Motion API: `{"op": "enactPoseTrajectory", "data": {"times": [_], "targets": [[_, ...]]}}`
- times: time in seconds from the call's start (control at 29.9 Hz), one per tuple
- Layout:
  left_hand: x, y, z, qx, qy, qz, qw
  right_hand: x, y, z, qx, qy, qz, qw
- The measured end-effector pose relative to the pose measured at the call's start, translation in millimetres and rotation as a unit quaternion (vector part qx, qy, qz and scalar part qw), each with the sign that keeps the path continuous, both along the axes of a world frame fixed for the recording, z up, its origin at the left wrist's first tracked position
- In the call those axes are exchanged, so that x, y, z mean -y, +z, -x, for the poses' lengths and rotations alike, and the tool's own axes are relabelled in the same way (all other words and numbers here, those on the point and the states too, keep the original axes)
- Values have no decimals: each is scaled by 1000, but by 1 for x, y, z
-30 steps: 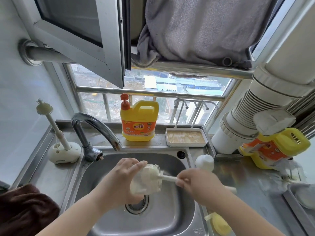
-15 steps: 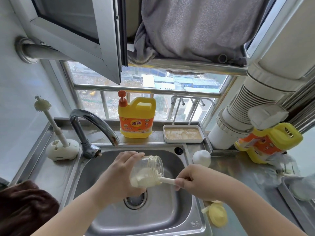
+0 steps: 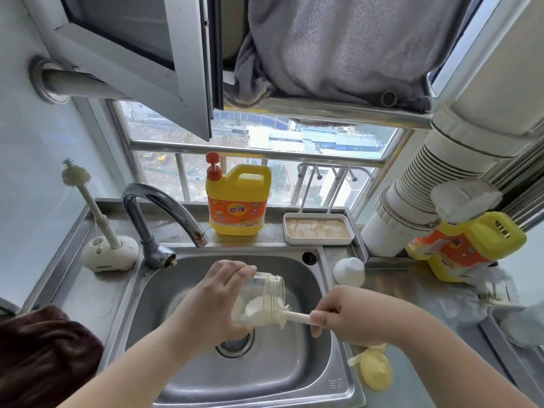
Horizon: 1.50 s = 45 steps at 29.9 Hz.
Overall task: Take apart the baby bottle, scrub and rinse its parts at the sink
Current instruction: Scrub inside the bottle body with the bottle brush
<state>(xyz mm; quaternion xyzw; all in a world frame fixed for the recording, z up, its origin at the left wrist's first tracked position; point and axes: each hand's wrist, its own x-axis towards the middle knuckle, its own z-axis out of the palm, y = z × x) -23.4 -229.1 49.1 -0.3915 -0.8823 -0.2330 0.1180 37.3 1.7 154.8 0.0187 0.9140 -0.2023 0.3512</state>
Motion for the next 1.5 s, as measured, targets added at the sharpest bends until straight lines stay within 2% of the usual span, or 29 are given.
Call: {"op": "enactPoseTrajectory", "data": {"times": [0.07,0.13,0.2,0.33,0.47,0.57,0.63,0.67,0.7,0.74,0.77,0.8,0.84,0.87,0.9,0.97,1.04,1.07,1.14,1.17,1.2,1.24,1.3,1.37,1.4,1.44,1.47,1.5], "targets": [[-4,0,-4,-1,-4,-25,1000,4,-2,1,40,-61,86,994],[-11,3,-10,-24,-12,-25,999,13,-7,1,60,-144,185,970],[-16,4,-18,-48,-16,-4,999,19,-12,1,48,-190,225,954],[-8,-1,-22,-8,-32,-29,999,12,-15,2,5,-133,174,976],[0,17,1,38,0,44,998,12,-19,1,0,-65,146,987],[-1,22,10,115,-20,47,992,12,-13,1,-8,-32,107,994],[-5,21,8,115,-20,15,993,8,-12,5,-81,9,-2,997],[-7,20,7,112,-17,-6,994,5,-17,7,-174,40,-82,981],[-8,20,7,122,-9,-26,992,1,-22,10,-289,69,-173,939],[-8,20,8,135,-2,-38,990,-1,-26,13,-364,78,-216,903],[-8,21,11,133,3,-43,990,-1,-26,14,-417,83,-236,874],[-8,22,13,111,3,-42,993,0,-28,13,-440,81,-244,861],[-7,22,16,80,1,-36,996,3,-30,11,-439,84,-236,863],[-8,21,17,53,-3,-30,998,6,-34,10,-412,74,-221,881],[-8,20,16,40,-8,-20,999,10,-34,8,-355,61,-190,913],[-9,14,12,31,-23,-7,999,13,-35,4,-176,37,-58,982],[-8,8,9,28,-36,-7,999,13,-25,8,-37,-9,43,998],[-7,5,10,27,-36,-9,999,8,-22,9,-10,-19,61,998],[-6,1,11,21,-17,-18,999,0,-17,13,-22,-16,28,999],[-5,0,12,25,0,-28,999,0,-18,14,-88,-2,-24,996],[-5,-1,12,39,17,-43,998,0,-25,14,-193,29,-110,975],[-4,-3,12,55,30,-57,996,0,-32,14,-302,55,-206,929],[-2,-6,14,66,44,-65,995,3,-43,10,-416,82,-255,869],[-1,-6,16,54,45,-59,996,7,-45,6,-425,85,-234,871],[0,-6,18,47,44,-56,996,10,-47,7,-391,64,-207,894],[1,-6,19,41,42,-51,997,12,-45,6,-338,32,-167,926],[3,-7,20,37,38,-43,998,12,-44,4,-248,7,-96,964],[4,-9,20,35,30,-36,998,10,-43,4,-165,-27,-14,986]]}}
